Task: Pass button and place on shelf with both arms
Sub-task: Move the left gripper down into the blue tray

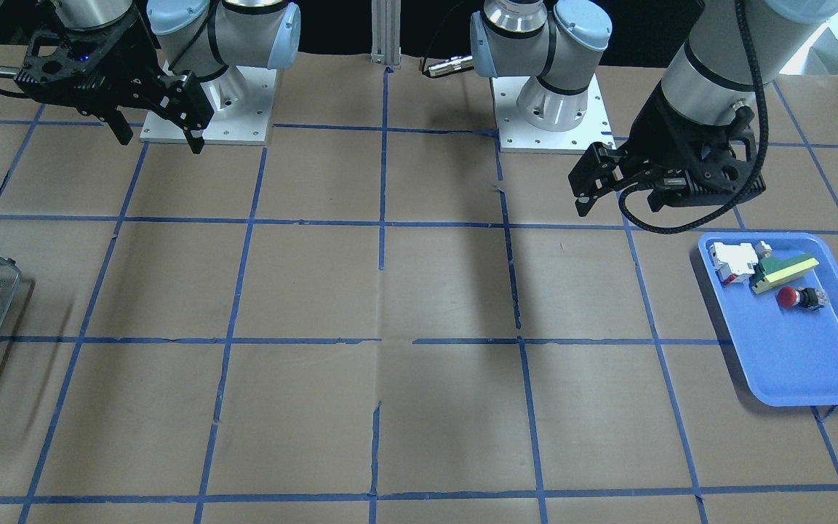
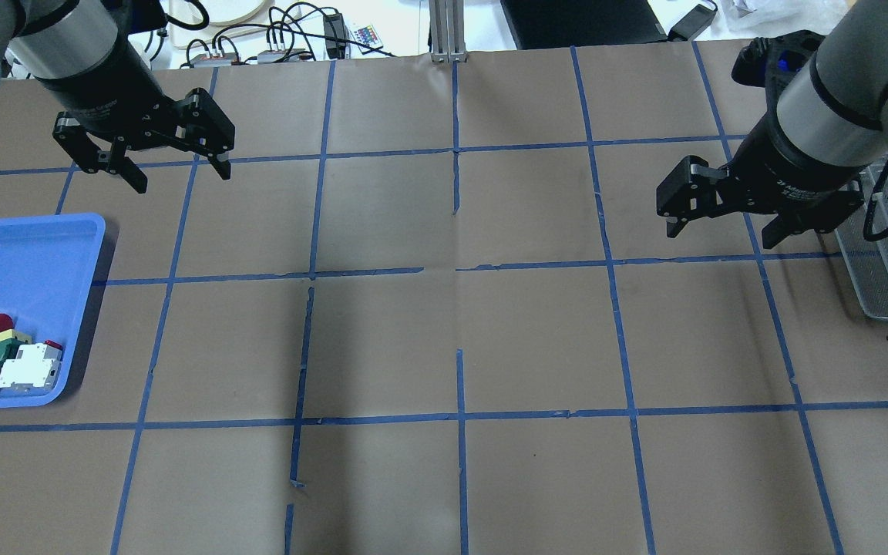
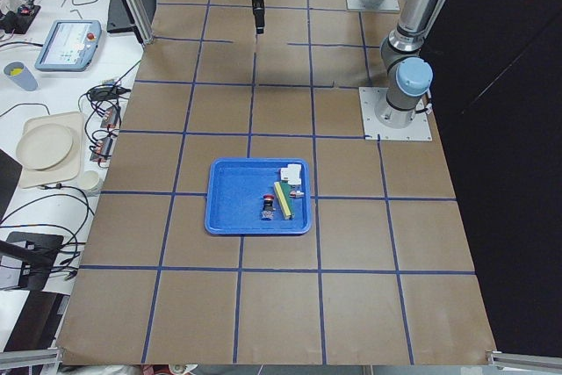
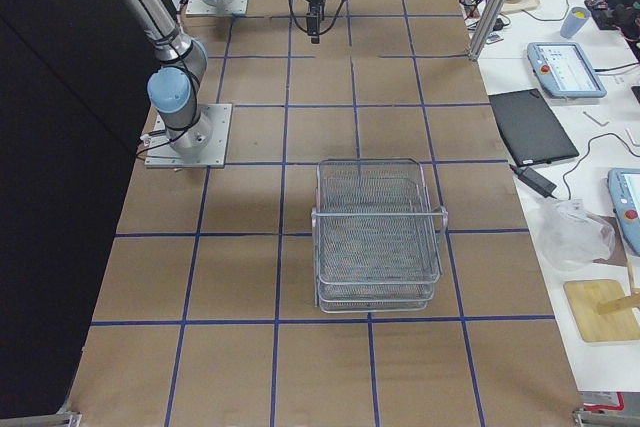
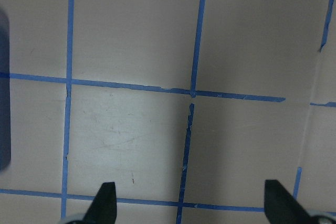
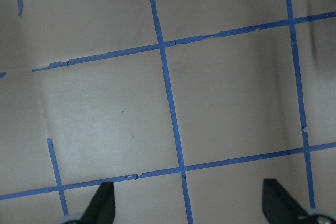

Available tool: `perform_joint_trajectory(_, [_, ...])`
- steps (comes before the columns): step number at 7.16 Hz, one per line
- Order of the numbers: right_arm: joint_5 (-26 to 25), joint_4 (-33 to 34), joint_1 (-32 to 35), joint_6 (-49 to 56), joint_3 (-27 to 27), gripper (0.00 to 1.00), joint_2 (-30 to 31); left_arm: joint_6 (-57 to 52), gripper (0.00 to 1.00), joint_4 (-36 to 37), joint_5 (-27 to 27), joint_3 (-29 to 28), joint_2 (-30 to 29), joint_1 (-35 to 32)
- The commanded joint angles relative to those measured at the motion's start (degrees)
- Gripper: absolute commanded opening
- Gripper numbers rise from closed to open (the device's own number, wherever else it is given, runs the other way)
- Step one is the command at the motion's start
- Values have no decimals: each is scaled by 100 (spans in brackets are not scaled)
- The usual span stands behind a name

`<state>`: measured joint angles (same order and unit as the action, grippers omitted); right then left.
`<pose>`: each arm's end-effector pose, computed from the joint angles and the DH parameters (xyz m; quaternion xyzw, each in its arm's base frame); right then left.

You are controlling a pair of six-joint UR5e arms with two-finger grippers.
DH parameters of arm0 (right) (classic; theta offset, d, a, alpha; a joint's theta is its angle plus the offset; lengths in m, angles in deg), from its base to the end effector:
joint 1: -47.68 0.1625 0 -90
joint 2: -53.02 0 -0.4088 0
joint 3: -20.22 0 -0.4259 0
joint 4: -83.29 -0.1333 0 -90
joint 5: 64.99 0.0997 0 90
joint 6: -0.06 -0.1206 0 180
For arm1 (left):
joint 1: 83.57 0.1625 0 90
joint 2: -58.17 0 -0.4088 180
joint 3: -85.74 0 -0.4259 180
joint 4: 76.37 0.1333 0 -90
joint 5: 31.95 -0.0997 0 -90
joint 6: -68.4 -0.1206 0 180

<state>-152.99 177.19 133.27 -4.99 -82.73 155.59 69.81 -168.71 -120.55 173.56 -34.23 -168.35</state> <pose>0.1030 -0.4531 0.4445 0.0819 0.9960 -0.0306 0.0176 -0.0868 -0.5474 0.4444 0.0581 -0.9980 -0.0219 0.0129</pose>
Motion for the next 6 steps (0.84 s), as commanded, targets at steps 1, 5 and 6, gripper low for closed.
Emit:
perform_joint_trajectory(1, [3, 6, 10, 4, 3, 100, 0, -132, 100, -21, -412, 173, 21, 120])
perform_joint_trajectory(5, [-6, 32, 10, 4, 3, 100, 0, -2567, 100, 128, -755, 226, -129, 1395])
perform_joint_trajectory(6, [3, 32, 10, -5, 3, 100, 0, -3709, 100, 550, -746, 253, -313, 1948])
